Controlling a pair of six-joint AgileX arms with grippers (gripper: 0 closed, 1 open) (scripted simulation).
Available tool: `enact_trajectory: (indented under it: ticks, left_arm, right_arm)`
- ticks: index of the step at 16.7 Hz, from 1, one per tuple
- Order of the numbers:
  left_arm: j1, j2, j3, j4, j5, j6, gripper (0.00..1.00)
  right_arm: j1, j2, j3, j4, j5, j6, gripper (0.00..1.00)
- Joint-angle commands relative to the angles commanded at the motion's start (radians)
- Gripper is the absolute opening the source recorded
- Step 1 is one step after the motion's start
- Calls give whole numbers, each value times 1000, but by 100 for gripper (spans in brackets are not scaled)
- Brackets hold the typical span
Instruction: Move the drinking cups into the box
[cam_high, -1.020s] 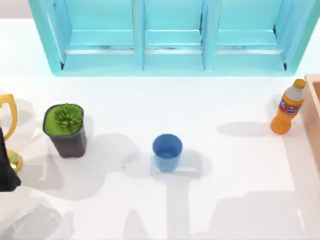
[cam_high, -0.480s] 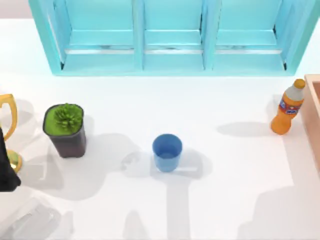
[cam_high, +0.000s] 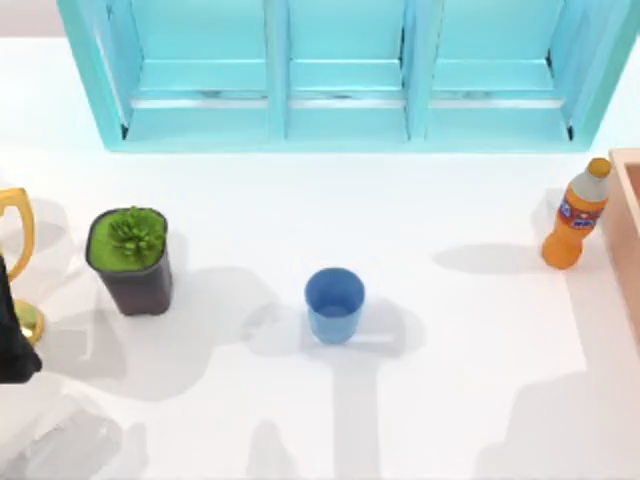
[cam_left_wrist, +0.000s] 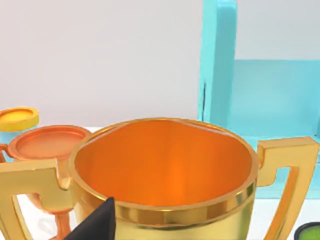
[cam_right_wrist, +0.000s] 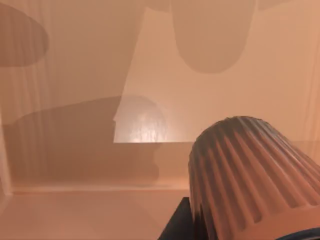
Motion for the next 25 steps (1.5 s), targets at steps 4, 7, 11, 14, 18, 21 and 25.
enact_trajectory:
  ticks: [4, 7, 11, 14, 18, 21, 25]
  left_arm:
    - [0, 0, 0, 0, 0, 0, 100]
    - [0, 0, 0, 0, 0, 0, 100]
    - [0, 0, 0, 0, 0, 0, 100]
    - [0, 0, 0, 0, 0, 0, 100]
    - [0, 0, 0, 0, 0, 0, 100]
    - [0, 0, 0, 0, 0, 0, 100]
    - [0, 0, 0, 0, 0, 0, 100]
  right_arm:
    - [0, 0, 0, 0, 0, 0, 75]
    - [0, 0, 0, 0, 0, 0, 98]
    - [0, 0, 0, 0, 0, 0, 100]
    - [0, 0, 0, 0, 0, 0, 100]
    - [-1, 3, 17, -16, 1, 0, 100]
    - [-5, 15, 120, -118, 1, -3, 100]
    - [-7, 23, 339, -318, -1, -7, 100]
